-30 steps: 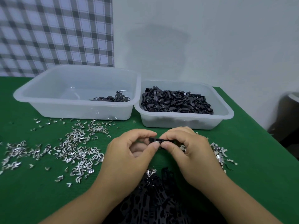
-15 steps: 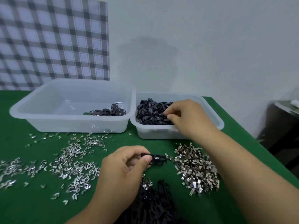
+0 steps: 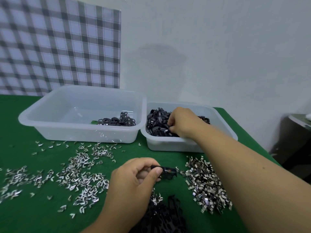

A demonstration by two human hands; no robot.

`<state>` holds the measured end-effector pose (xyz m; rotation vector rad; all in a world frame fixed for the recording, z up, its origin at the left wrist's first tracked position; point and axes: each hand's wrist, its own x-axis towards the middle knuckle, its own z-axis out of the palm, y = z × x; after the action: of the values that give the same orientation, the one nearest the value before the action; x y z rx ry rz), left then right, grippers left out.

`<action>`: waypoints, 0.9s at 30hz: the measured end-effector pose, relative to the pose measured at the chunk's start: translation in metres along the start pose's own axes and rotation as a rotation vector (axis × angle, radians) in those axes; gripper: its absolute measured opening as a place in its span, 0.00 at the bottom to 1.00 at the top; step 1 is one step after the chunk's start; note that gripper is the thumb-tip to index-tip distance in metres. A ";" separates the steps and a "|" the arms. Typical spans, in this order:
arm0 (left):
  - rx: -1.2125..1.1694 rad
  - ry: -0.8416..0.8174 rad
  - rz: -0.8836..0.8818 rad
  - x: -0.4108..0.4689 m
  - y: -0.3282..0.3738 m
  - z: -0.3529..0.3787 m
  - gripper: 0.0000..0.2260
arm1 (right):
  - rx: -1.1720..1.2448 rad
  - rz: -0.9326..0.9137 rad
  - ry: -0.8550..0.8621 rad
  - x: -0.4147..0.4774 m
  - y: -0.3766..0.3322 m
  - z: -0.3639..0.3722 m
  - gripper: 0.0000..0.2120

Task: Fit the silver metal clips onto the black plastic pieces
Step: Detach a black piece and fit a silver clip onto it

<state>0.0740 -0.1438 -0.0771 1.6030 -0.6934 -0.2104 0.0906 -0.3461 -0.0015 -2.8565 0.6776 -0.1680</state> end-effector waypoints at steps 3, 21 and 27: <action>-0.001 0.001 -0.005 0.000 0.000 0.000 0.11 | 0.050 0.016 0.050 -0.003 0.004 0.000 0.06; 0.007 0.051 -0.043 0.001 0.000 0.000 0.07 | 1.131 0.102 0.259 -0.132 0.004 0.032 0.09; -0.041 0.060 -0.062 0.003 -0.004 0.001 0.07 | 1.140 0.130 0.250 -0.130 0.009 0.044 0.06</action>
<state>0.0770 -0.1465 -0.0808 1.5862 -0.5905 -0.2194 -0.0216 -0.2870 -0.0549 -1.7059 0.5407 -0.6513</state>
